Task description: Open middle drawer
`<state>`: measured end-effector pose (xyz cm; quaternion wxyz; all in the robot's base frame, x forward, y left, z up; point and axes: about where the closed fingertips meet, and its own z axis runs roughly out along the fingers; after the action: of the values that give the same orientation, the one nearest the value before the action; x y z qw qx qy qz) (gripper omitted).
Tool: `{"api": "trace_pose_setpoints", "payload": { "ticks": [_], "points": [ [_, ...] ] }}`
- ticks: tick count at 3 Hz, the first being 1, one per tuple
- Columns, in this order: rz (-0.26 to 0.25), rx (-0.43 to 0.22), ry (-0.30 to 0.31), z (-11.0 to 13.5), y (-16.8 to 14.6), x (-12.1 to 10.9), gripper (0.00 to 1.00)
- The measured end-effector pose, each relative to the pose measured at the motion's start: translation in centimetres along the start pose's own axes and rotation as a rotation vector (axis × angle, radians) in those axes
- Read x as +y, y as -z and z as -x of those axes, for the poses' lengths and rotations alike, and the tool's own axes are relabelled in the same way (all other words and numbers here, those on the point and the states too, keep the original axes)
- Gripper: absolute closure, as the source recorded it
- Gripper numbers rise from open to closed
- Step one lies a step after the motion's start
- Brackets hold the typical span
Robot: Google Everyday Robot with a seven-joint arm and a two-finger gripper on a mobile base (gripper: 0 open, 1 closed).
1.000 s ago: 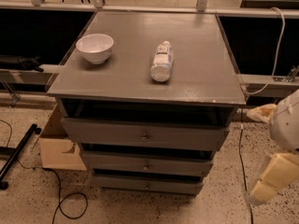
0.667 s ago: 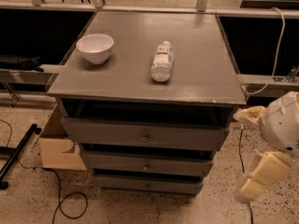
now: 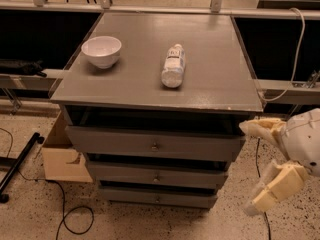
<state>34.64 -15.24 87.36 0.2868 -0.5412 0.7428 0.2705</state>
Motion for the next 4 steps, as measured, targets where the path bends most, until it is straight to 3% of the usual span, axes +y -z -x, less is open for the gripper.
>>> {"api": "trace_pose_setpoints", "payload": {
  "ticks": [1,2,4],
  "points": [
    [0.001,-0.008,0.000,0.3,0.0,0.1,0.00],
    [-0.034,0.002,-0.019,-0.8,-0.2,-0.2,0.00],
    [-0.091,-0.045,-0.082,-4.3,-1.9,1.8,0.00]
  ]
}}
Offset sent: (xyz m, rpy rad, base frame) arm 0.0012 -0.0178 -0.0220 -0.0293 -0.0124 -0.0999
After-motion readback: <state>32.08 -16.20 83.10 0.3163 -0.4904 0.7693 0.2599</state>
